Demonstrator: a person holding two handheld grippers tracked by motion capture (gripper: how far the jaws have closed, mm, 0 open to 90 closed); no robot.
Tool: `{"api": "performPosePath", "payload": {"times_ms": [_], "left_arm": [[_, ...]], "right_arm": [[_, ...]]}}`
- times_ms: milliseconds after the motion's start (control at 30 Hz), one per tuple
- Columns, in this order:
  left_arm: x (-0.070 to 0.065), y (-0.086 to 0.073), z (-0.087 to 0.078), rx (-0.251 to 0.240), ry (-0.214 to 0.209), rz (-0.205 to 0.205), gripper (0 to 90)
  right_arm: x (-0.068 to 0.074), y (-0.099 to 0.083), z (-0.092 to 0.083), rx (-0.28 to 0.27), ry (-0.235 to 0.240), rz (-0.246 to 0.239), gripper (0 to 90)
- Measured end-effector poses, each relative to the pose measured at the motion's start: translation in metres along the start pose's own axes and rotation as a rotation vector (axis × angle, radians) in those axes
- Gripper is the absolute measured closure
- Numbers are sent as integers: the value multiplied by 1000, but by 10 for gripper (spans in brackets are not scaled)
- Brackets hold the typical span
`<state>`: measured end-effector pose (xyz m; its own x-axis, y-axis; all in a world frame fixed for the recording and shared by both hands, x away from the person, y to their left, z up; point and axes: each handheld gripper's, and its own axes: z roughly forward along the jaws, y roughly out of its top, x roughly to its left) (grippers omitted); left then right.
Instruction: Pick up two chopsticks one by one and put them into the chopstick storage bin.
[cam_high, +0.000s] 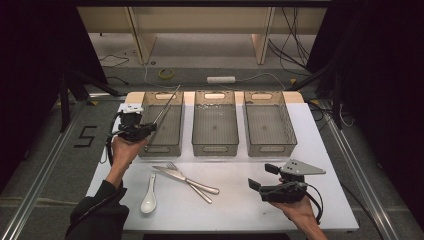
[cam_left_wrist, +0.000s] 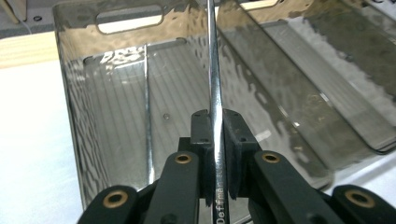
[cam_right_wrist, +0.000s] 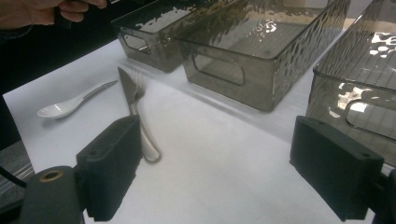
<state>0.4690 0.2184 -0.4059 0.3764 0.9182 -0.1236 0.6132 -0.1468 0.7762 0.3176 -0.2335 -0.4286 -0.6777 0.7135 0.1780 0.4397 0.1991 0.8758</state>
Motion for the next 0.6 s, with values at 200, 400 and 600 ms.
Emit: {"api": "performPosePath", "payload": {"times_ms": [200, 400, 600], "left_arm": [[7, -1, 8, 24, 18, -12, 833], [14, -2, 16, 43, 35, -40, 832], [19, -5, 23, 64, 49, -55, 832]], "right_arm": [[1, 1, 0, -2, 3, -4, 180], [2, 1, 0, -1, 7, -8, 181], [2, 1, 1, 4, 12, -13, 182]]}}
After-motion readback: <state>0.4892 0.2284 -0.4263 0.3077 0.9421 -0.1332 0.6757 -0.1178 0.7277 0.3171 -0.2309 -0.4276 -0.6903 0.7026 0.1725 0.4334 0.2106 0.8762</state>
